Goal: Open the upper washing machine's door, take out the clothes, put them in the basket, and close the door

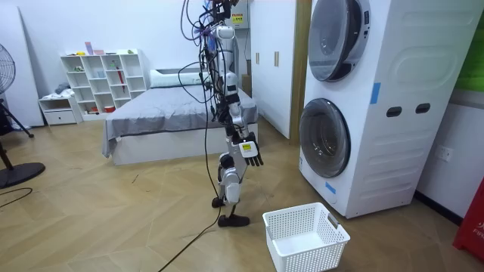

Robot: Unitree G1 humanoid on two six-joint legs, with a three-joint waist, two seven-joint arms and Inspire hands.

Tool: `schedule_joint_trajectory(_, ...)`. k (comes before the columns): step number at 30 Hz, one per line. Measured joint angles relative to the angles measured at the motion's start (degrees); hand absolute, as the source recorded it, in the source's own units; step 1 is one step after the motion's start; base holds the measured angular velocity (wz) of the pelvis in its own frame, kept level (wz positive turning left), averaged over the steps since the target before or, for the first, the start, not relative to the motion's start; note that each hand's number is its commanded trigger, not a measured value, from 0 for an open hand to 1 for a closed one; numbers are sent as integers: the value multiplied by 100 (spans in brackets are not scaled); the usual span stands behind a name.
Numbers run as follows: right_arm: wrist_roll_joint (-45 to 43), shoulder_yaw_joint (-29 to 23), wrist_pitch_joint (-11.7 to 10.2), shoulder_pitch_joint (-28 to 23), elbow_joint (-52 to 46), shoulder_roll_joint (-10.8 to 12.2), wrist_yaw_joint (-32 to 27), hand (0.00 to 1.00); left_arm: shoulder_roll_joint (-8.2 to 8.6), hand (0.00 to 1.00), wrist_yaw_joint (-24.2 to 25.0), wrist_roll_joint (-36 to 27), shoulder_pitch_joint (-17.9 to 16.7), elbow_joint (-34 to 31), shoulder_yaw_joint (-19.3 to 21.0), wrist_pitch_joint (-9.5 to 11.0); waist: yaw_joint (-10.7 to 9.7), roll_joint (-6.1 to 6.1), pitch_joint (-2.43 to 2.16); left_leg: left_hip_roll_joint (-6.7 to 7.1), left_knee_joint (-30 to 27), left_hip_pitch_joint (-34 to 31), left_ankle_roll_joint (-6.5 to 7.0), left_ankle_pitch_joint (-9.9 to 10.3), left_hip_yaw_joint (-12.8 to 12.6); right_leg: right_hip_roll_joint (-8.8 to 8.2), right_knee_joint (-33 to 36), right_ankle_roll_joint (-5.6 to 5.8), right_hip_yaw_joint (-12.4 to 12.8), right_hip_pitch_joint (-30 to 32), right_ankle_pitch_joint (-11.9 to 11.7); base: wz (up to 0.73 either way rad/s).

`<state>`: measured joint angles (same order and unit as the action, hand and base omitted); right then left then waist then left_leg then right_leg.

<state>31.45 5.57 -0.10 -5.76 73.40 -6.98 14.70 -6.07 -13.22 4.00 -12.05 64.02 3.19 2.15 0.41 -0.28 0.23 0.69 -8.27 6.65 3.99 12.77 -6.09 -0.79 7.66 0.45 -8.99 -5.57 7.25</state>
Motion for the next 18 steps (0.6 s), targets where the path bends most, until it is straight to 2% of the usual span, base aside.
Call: schedule_joint_trajectory(18,51,-8,0,5,11,2,-3,0,2,0,43,-123,7,-9,-10,6,-6,-19,2,0,-32,9,0,0,1,-6,0,0,-40,-11,0,0)
